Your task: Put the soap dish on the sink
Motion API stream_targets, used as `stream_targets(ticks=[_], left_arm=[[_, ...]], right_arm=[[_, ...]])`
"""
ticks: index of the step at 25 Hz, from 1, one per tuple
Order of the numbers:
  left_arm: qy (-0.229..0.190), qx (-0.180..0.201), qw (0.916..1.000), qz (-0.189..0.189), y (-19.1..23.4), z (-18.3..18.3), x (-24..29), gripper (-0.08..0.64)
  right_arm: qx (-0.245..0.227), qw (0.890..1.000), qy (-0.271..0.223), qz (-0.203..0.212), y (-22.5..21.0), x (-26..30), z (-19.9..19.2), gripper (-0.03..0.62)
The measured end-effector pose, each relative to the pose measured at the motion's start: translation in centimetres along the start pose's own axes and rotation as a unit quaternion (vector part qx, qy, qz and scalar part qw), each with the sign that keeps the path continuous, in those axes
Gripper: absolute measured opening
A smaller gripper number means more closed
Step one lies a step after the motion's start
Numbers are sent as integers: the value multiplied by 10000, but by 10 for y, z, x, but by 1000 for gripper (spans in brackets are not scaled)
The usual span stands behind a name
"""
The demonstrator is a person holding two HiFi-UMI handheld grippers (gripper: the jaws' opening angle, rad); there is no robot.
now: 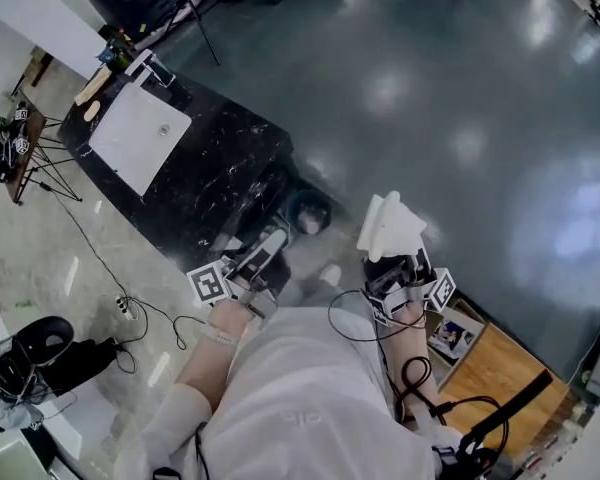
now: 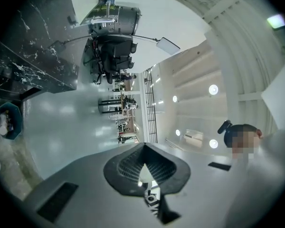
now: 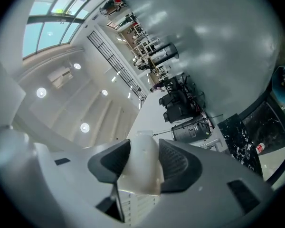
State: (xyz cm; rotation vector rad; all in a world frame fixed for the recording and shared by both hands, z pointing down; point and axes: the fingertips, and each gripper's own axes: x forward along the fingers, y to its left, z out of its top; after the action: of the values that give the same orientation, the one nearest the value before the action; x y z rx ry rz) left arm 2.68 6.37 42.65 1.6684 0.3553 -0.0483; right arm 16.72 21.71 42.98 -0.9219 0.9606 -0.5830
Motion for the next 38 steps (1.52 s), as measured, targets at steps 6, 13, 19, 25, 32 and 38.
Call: stream_targets(ticks=[6, 13, 19, 25, 32, 38], left_arm=[[-303, 94, 9994, 107, 8, 10, -7, 6], [-458, 94, 9989, 99, 7, 13, -8, 6], [-688, 3, 9976, 92, 9, 33, -16, 6], [-917, 0, 9957, 124, 13, 63, -29, 6], [-1258, 28, 9918, 200, 18, 105, -53, 6], [-1608, 44, 9866, 262, 22, 140, -73, 6]], right_arm=[[175, 9995, 220, -138, -23, 17, 2, 204], [167, 9988, 373, -287, -33, 26, 1, 204], [102, 9969, 590, -502, -54, 52, -7, 204], [-75, 9935, 846, -753, -85, 85, -20, 204], [-193, 9870, 1225, -1025, -129, 129, -46, 204], [-127, 9796, 1514, -1311, -172, 163, -65, 204]])
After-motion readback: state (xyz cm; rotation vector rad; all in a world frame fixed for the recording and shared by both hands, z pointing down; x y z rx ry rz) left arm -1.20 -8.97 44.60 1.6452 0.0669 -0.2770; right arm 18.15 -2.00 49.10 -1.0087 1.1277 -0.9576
